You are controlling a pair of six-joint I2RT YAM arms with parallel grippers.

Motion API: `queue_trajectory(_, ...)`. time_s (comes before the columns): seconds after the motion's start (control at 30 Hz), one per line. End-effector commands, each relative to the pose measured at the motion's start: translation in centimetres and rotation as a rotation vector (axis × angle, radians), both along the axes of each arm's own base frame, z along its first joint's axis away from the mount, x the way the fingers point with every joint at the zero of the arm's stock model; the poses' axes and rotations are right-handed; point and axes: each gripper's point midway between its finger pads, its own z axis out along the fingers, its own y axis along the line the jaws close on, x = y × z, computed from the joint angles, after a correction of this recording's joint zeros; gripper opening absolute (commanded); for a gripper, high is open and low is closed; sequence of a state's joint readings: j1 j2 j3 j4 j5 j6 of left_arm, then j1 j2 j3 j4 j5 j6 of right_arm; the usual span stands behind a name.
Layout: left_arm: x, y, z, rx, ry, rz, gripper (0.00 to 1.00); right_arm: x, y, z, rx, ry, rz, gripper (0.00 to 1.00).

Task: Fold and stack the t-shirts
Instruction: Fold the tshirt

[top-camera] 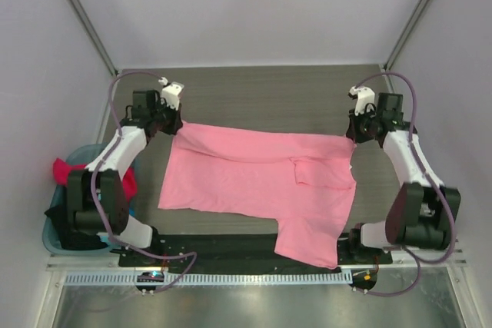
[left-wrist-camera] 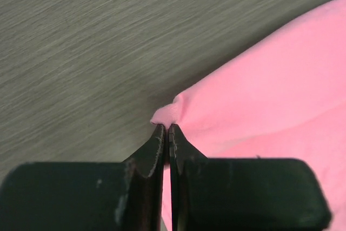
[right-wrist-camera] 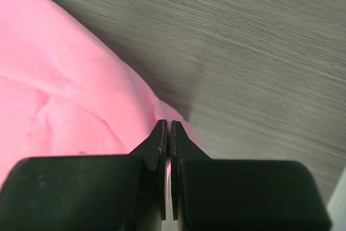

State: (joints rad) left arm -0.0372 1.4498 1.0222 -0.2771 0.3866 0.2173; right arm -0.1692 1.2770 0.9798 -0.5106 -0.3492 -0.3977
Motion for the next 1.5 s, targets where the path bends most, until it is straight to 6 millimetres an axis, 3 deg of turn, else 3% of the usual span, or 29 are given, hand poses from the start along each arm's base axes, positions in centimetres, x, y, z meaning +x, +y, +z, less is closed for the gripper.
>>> queue_trajectory(0.0,5.8,1.7,1.9,0.088,-0.177,0.041,0.04,6.7,-1.5,1.0,-0.042,-0.134,-0.016,0.01)
queue_trajectory(0.03,6.5,2.2,1.4,0.108,-0.167,0.064,0.04,7.7,-1.7,-1.3,-0.028,-0.077,-0.029,0.01)
queue_trajectory(0.07,7.1,2.3,0.9,0.11,-0.153,0.07,0.04,8.6,-2.0,-2.2,-0.026,-0.062,-0.047,0.01)
queue_trajectory(0.1,7.9,2.3,-0.4,0.11,-0.125,0.076,0.04,10.3,-2.4,-1.5,-0.032,-0.099,-0.053,0.01)
queue_trajectory(0.13,9.0,2.3,0.1,0.107,-0.138,0.084,0.04,11.1,-2.5,-1.7,-0.034,-0.101,-0.054,0.01)
queue_trajectory(0.17,9.7,2.4,0.2,0.107,-0.139,0.094,0.04,11.9,-2.7,-3.5,-0.034,-0.067,-0.058,0.01)
queue_trajectory(0.2,10.4,2.5,-1.4,0.104,-0.105,0.104,0.04,13.2,-3.2,-2.7,-0.051,-0.093,-0.067,0.01)
queue_trajectory(0.23,11.9,2.5,-0.3,0.104,-0.136,0.111,0.04,13.8,-3.5,-3.2,-0.06,-0.084,-0.071,0.01)
queue_trajectory(0.27,12.6,2.8,-0.5,0.112,-0.135,0.127,0.04,14.3,-3.9,-4.3,-0.074,-0.065,-0.071,0.01)
queue_trajectory(0.3,13.3,2.9,-1.0,0.116,-0.127,0.133,0.04,15.2,-4.3,-3.9,-0.091,-0.077,-0.076,0.01)
queue_trajectory(0.33,14.0,3.0,-2.3,0.124,-0.106,0.137,0.04,15.6,-4.5,-4.1,-0.097,-0.076,-0.076,0.01)
queue_trajectory(0.4,15.8,3.1,-1.9,0.132,-0.126,0.143,0.04,16.6,-4.8,-4.7,-0.106,-0.071,-0.079,0.01)
queue_trajectory(0.43,16.3,3.1,-3.5,0.145,-0.104,0.135,0.04,16.9,-5.0,-4.7,-0.111,-0.073,-0.086,0.01)
queue_trajectory(0.47,17.2,3.1,-2.9,0.15,-0.121,0.134,0.04,17.2,-5.0,-5.1,-0.111,-0.068,-0.088,0.01)
queue_trajectory(0.53,18.1,3.3,-4.4,0.163,-0.103,0.146,0.04,18.2,-5.4,-6.1,-0.116,-0.061,-0.102,0.01)
queue_trajectory(0.57,19.1,3.4,-3.5,0.163,-0.128,0.154,0.04,18.6,-5.6,-6.2,-0.122,-0.063,-0.108,0.01)
queue_trajectory(0.63,20.0,3.3,-3.9,0.172,-0.131,0.164,0.05,19.7,-5.9,-7.1,-0.137,-0.059,-0.11,0.01)
queue_trajectory(0.67,20.5,3.3,-5.3,0.18,-0.113,0.17,0.05,20.1,-6.2,-7.3,-0.147,-0.06,-0.114,0.01)
queue_trajectory(0.73,21.9,3.5,-4.6,0.187,-0.139,0.2,0.07,21.0,-6.4,-8.0,-0.162,-0.058,-0.116,0.01)
queue_trajectory(0.77,22.3,3.5,-5.8,0.191,-0.125,0.207,0.07,21.3,-6.7,-8.3,-0.172,-0.057,-0.124,0.01)
queue_trajectory(0.8,23.1,3.5,-5.1,0.186,-0.145,0.219,0.08,22.0,-6.8,-7.9,-0.176,-0.071,-0.127,0.01)
queue_trajectory(0.93,24.3,2.5,-5.4,0.188,-0.161,0.227,0.1,23.3,-7.0,-8.8,-0.181,-0.074,-0.131,0.01)
queue_trajectory(1.13,25.9,1.9,-6.1,0.194,-0.187,0.255,0.12,25.4,-6.7,-8.2,-0.193,-0.114,-0.141,0.01)
queue_trajectory(1.2,26.8,1.9,-5.2,0.191,-0.214,0.264,0.13,26.1,-6.8,-8.3,-0.199,-0.126,-0.143,0.01)
queue_trajectory(1.23,27.0,1.8,-6.2,0.192,-0.203,0.263,0.15,26.2,-6.6,-8.5,-0.205,-0.123,-0.14,0.01)
queue_trajectory(1.3,27.9,2.5,-5.4,0.209,-0.228,0.299,0.18,26.7,-6.6,-8.9,-0.215,-0.128,-0.139,0.01)
queue_trajectory(1.37,28.4,2.8,-5.9,0.214,-0.229,0.318,0.26,27.1,-6.7,-9.0,-0.223,-0.135,-0.146,0.01)
queue_trajectory(1.43,29.1,3.1,-4.9,0.214,-0.256,0.342,0.44,27.9,-6.9,-8.9,-0.229,-0.152,-0.156,0.03)
queue_trajectory(1.47,29.4,2.9,-4.1,0.205,-0.279,0.35,0.47,28.3,-7.3,-8.6,-0.248,-0.162,-0.18,0.08)
